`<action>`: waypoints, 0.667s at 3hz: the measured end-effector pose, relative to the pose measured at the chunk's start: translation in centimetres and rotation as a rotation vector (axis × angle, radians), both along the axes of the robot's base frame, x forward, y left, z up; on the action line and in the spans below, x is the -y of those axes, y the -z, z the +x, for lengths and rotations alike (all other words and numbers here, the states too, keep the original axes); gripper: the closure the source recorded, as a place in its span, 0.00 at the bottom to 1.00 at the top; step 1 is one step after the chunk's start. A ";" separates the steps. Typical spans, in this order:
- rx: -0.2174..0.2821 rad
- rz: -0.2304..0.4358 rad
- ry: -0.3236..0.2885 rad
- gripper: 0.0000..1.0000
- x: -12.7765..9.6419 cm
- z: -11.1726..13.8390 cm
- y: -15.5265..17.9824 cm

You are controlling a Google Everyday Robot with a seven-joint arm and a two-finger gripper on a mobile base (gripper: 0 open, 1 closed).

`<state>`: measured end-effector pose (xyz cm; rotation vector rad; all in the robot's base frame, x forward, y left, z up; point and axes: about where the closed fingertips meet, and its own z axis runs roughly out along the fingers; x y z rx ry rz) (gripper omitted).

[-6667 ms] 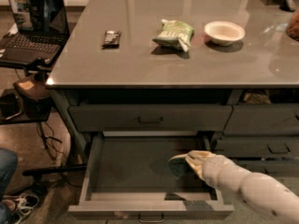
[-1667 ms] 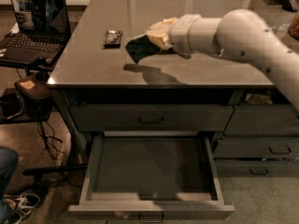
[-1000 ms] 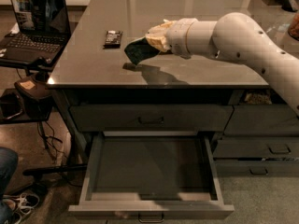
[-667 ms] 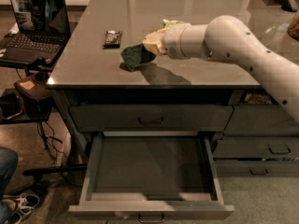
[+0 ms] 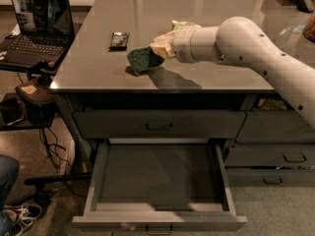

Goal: Pick sponge from middle drawer and place on counter

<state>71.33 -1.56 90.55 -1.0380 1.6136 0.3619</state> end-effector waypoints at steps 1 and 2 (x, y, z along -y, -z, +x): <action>0.000 0.000 0.000 0.35 0.0 0.0 0.0; 0.000 0.000 0.000 0.11 0.0 0.0 0.0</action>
Offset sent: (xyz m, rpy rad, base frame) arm 0.0000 0.0000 0.0000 0.0000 0.0000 0.0000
